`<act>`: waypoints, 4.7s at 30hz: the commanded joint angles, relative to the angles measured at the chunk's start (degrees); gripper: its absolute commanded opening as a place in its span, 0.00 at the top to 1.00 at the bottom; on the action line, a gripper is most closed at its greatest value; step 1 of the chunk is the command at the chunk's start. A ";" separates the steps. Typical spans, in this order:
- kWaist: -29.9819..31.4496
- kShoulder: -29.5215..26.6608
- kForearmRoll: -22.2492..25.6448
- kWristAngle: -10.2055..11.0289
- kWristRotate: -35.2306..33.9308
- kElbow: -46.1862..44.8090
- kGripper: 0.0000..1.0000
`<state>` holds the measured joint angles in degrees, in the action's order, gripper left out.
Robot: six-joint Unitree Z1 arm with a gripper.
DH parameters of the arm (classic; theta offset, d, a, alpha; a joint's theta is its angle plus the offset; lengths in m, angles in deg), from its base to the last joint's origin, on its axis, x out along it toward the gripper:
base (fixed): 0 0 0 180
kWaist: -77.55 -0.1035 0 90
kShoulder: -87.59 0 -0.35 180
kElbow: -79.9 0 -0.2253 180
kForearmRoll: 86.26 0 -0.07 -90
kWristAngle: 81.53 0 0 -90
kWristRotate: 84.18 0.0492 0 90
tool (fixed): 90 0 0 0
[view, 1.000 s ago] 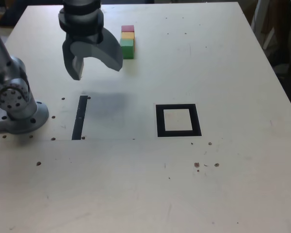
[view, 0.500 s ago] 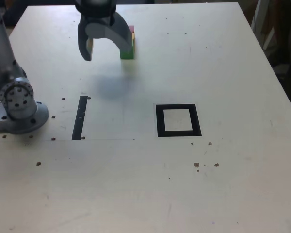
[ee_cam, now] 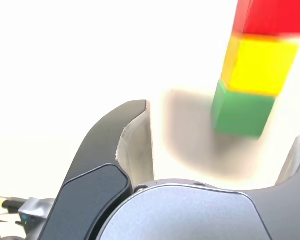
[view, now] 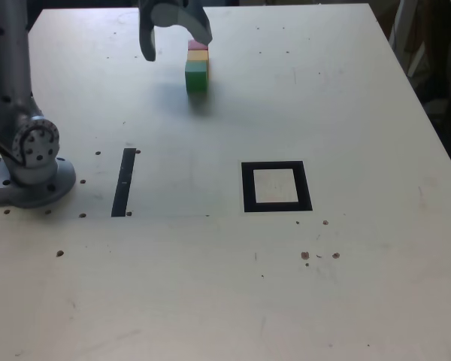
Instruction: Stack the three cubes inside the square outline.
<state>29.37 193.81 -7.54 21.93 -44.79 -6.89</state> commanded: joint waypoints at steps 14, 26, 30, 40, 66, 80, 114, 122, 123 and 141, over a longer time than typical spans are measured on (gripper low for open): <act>-6.21 13.13 3.04 0.08 3.25 15.56 0.05; -6.57 19.15 4.50 -0.03 3.50 21.89 0.08; -6.57 20.59 4.67 -0.13 3.46 22.93 0.09; -6.57 22.19 5.18 -0.17 3.08 23.92 0.18; -6.57 22.28 5.02 0.07 2.36 23.74 0.61; -5.49 18.35 7.09 -0.07 2.35 24.97 0.61; 35.09 -1.86 12.58 -4.26 -21.95 10.30 0.62; 42.81 -1.70 7.24 -6.53 -30.54 4.69 0.62; 43.64 -1.52 6.72 -6.65 -31.79 4.29 0.62; 49.97 5.16 3.65 -6.64 -41.55 5.41 0.62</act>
<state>79.19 198.56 -3.75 15.30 -86.24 -1.87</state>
